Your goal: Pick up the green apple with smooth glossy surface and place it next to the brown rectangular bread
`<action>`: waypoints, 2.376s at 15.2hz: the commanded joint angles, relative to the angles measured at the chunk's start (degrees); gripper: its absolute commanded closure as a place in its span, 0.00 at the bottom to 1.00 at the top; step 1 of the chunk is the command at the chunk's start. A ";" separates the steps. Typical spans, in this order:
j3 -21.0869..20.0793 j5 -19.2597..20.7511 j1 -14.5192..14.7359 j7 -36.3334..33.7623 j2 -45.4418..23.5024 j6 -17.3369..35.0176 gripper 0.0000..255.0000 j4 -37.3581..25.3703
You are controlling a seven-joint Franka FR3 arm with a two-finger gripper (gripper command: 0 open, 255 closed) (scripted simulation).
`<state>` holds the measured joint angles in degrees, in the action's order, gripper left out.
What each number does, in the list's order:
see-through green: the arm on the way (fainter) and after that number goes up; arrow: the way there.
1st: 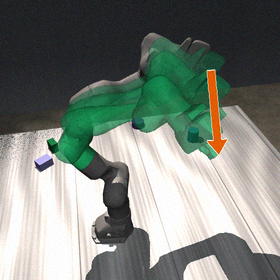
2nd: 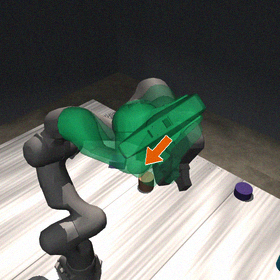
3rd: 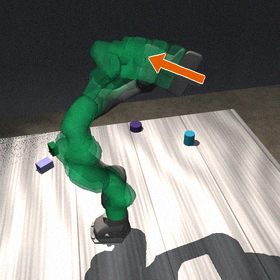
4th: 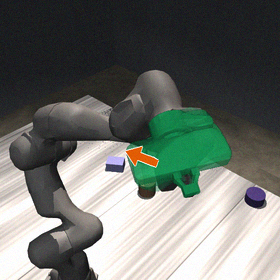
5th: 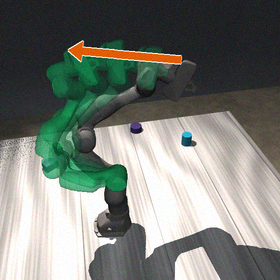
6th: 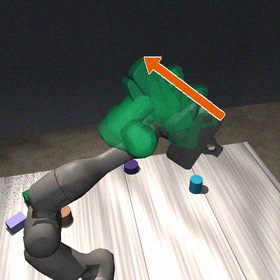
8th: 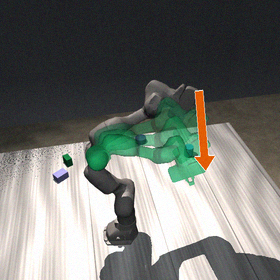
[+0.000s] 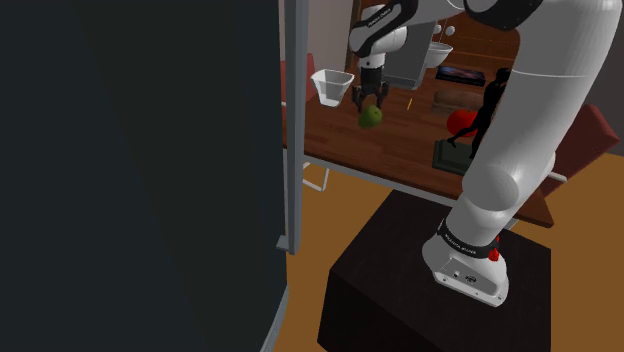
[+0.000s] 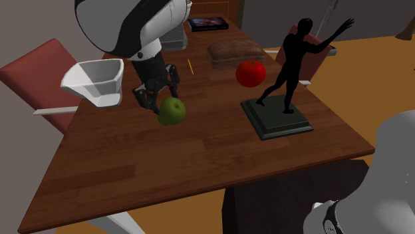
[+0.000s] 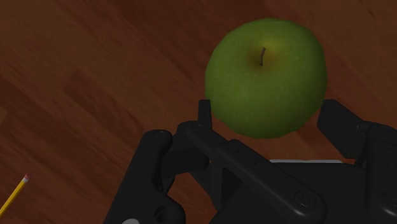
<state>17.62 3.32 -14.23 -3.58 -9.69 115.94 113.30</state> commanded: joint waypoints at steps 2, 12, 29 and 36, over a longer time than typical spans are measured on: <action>0.06 0.30 0.07 -0.02 1.11 -2.15 1.00 -1.07; 0.10 0.89 0.29 0.07 3.59 -9.37 1.00 -5.92; 0.10 1.14 0.40 0.86 4.98 -22.12 1.00 -17.35; 3.26 3.66 -2.83 6.75 10.75 -20.68 1.00 -11.08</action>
<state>20.39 6.70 -16.57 2.24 0.62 94.72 101.36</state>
